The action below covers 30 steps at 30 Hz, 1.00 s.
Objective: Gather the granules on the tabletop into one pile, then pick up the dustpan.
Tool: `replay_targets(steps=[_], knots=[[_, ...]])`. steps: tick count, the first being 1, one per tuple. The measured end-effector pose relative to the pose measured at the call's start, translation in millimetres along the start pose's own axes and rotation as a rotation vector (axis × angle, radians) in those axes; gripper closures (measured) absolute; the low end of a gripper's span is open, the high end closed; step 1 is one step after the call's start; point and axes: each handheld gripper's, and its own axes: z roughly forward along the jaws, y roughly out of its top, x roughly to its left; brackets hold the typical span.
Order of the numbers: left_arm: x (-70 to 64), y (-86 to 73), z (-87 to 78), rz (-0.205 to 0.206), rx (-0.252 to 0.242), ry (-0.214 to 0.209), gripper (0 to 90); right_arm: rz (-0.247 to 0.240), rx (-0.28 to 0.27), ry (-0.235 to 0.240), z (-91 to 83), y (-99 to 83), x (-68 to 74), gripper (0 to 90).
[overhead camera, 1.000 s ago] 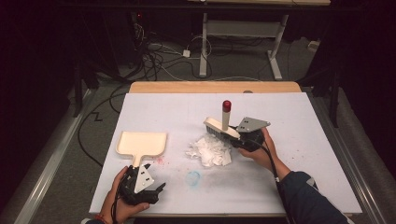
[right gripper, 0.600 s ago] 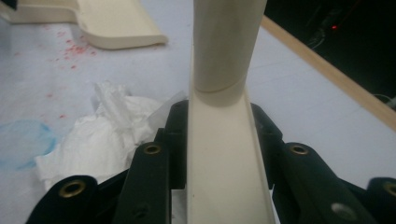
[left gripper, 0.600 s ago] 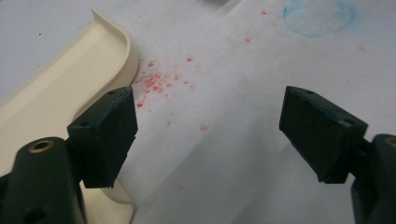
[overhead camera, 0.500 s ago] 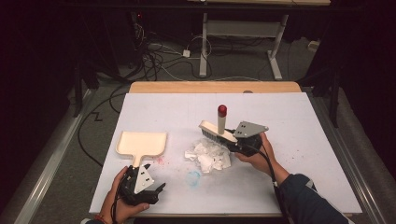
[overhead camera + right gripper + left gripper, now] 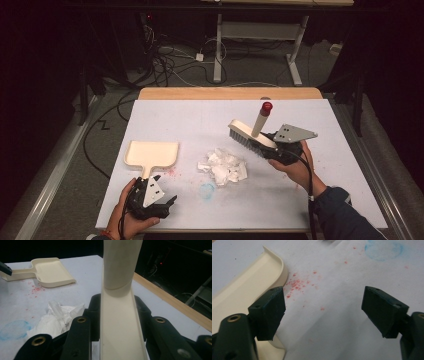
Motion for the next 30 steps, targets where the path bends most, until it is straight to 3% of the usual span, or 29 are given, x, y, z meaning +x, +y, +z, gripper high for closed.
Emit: replay_targets(steps=[12, 21, 25, 30], knots=[[6.8, -1.4, -1.2, -0.025, -0.010, 0.019, 18.6, 0.043, 0.015, -0.051, -44.7, -20.8, -12.6, 67.9], [11.5, -2.1, -4.1, -0.047, -0.014, 0.037, 18.6, 0.051, 0.034, -0.076, -69.9, -42.3, -10.5, 67.9], [13.7, -2.8, -5.5, -0.075, -0.005, 0.048, 18.6, 0.052, 0.045, -0.079, -76.5, -47.8, -6.6, 67.9], [20.7, -3.0, -7.8, -0.133, 0.017, 0.096, 18.6, 0.051, 0.055, -0.072, -78.0, -51.4, -3.8, 67.9]])
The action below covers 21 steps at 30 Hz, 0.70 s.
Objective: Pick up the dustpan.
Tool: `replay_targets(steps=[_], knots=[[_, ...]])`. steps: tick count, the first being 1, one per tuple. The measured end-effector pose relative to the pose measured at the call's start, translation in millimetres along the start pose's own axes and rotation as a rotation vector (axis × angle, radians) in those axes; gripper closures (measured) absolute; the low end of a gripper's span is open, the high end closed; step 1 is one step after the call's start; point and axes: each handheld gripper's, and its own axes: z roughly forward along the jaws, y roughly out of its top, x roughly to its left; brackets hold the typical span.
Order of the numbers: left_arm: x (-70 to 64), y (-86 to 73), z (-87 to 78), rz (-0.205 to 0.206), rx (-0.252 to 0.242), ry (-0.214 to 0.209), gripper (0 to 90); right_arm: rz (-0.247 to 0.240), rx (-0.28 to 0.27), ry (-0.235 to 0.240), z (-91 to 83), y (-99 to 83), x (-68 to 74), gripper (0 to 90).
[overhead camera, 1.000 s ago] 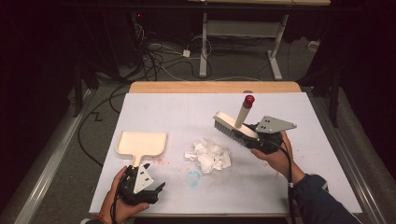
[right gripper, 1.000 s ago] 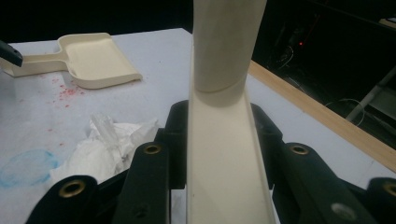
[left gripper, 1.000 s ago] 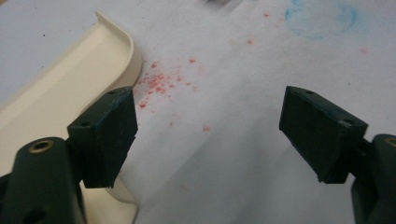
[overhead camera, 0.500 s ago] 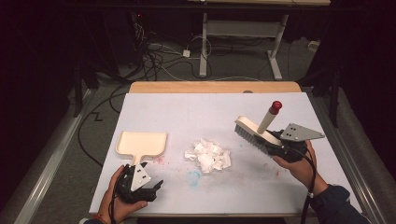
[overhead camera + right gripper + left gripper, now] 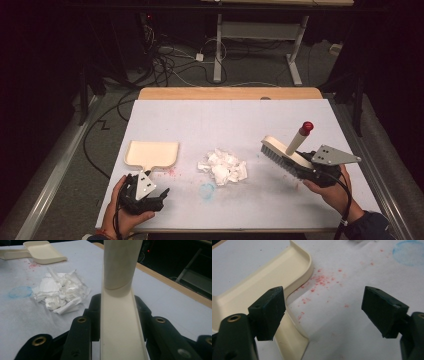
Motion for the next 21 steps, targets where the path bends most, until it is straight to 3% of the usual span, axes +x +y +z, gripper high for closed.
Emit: replay_targets(steps=[3, 8, 12, 16, 21], knots=[[5.1, -1.4, -0.1, -0.041, 0.018, 0.012, 18.6, -0.002, 0.002, 0.004, 1.7, 0.1, -0.4, 67.9], [17.0, -5.4, 6.6, -0.148, 0.114, 0.048, 18.9, -0.002, 0.008, 0.002, 1.3, -0.3, -2.5, 67.9], [26.0, -7.7, 8.9, -0.210, 0.157, 0.055, 19.0, 0.003, 0.000, -0.011, -2.8, 0.5, -4.1, 67.9], [33.3, -4.5, 11.3, -0.266, 0.194, 0.044, 19.0, 0.003, -0.001, -0.012, -3.8, -0.8, -6.4, 67.9], [43.9, 1.3, 19.1, -0.347, 0.278, 0.036, 20.3, 0.008, 0.005, -0.010, -4.2, -1.4, -6.4, 67.9]])
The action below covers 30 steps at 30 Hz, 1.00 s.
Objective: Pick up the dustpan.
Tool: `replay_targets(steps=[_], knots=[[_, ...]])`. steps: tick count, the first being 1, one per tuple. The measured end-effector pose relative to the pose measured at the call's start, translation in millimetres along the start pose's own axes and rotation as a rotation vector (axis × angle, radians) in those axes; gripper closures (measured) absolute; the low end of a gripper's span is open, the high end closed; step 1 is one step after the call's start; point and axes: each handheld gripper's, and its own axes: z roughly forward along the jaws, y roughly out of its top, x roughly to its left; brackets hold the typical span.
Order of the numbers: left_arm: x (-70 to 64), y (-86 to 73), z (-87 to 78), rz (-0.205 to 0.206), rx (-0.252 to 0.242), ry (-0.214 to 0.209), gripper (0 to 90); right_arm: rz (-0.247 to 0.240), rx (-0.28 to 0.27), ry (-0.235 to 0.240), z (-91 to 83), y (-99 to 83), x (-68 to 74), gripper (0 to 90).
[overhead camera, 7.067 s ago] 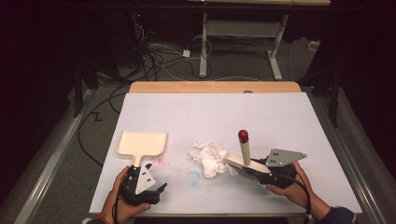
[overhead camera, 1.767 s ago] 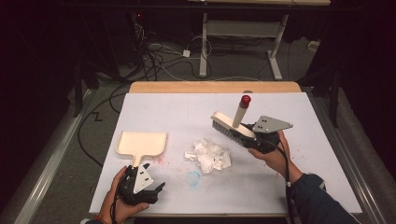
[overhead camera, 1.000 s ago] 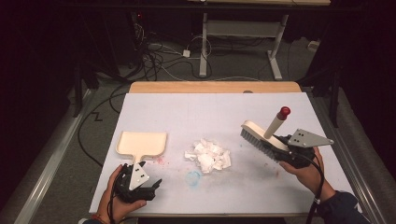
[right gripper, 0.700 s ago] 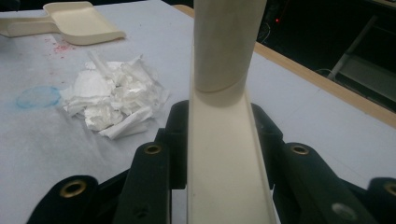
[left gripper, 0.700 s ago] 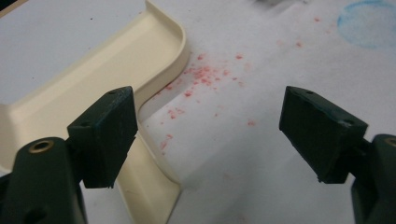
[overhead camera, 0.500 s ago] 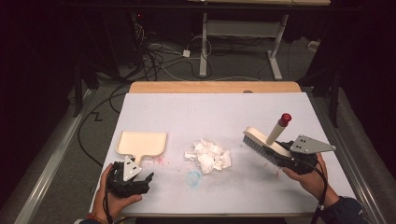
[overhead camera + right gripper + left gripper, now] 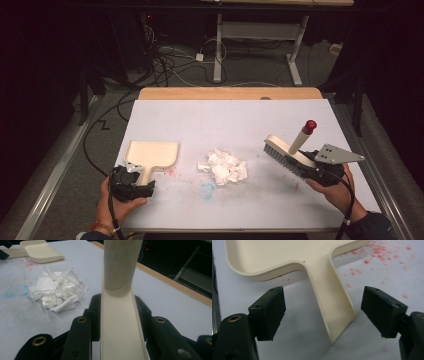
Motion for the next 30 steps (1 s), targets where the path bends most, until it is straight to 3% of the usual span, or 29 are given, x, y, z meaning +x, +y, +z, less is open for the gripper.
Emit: replay_targets(steps=[7, 13, 16, 30], knots=[[4.5, 12.4, 12.3, -0.064, 0.005, -0.016, 23.8, 0.001, 0.002, 0.001, -0.4, 0.2, 0.5, 67.9], [8.0, 12.9, 18.7, -0.126, -0.039, -0.030, 27.2, 0.012, 0.003, 0.002, -0.6, -1.2, -1.9, 67.9], [5.8, 12.5, 20.1, -0.125, -0.053, -0.012, 27.7, 0.016, 0.004, -0.001, -0.5, -1.8, -2.5, 67.9], [5.9, 10.3, 20.4, -0.122, -0.069, -0.015, 28.0, 0.020, 0.012, -0.017, 1.6, -4.6, -6.6, 67.9]])
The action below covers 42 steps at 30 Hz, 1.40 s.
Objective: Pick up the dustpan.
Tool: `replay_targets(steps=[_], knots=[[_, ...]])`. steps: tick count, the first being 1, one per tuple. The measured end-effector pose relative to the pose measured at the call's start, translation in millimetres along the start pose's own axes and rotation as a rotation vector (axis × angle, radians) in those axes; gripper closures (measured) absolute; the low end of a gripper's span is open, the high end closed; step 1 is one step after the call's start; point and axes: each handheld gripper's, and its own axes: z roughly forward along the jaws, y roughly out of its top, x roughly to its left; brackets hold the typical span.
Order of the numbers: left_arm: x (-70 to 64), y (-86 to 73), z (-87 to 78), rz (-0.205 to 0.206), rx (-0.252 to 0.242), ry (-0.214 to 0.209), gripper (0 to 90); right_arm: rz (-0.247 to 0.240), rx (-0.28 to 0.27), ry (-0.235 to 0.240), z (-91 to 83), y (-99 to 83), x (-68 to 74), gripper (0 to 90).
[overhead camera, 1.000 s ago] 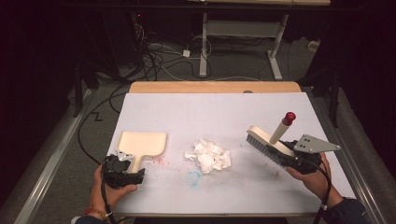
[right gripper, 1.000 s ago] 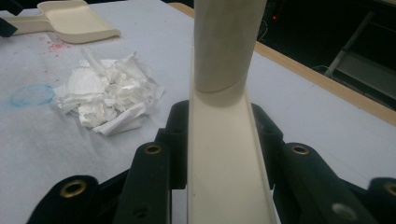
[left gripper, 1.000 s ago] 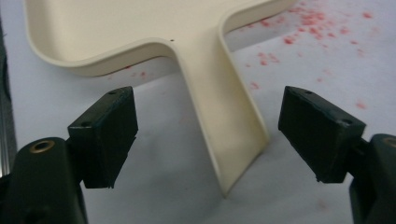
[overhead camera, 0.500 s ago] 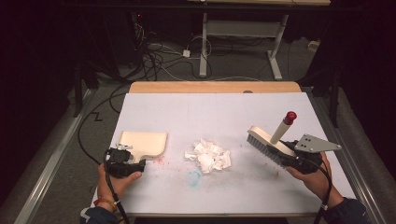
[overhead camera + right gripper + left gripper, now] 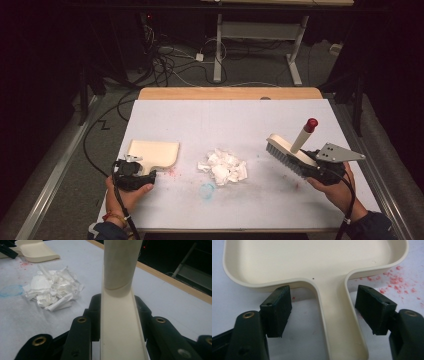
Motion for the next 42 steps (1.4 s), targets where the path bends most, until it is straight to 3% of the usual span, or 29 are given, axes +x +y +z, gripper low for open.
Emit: replay_targets(steps=[8, 20, 27, 30, 33, 42], knots=[[-0.5, 0.4, -0.5, 0.004, 0.004, -0.002, 29.5, -0.001, 0.003, 0.001, 1.4, -0.5, 0.1, 67.9], [-6.6, -0.8, -3.1, 0.081, -0.004, -0.032, 62.6, 0.011, 0.012, 0.020, 1.4, -1.6, -0.6, 67.8], [-2.7, 2.5, -8.4, 0.113, 0.011, -0.042, 63.2, 0.009, 0.006, 0.012, -0.4, -1.4, -2.4, 67.9], [-2.0, 5.6, -16.1, 0.144, 0.035, -0.049, 63.2, 0.010, -0.002, 0.003, -0.9, -1.3, -3.5, 67.9], [-5.2, 8.5, -27.6, 0.208, 0.047, -0.039, 63.3, 0.016, -0.008, -0.001, -1.7, -1.8, -4.1, 67.9], [-10.0, 9.3, -52.9, 0.322, 0.100, -0.087, 63.2, 0.009, -0.007, 0.006, 0.5, -2.5, -2.5, 67.9]])
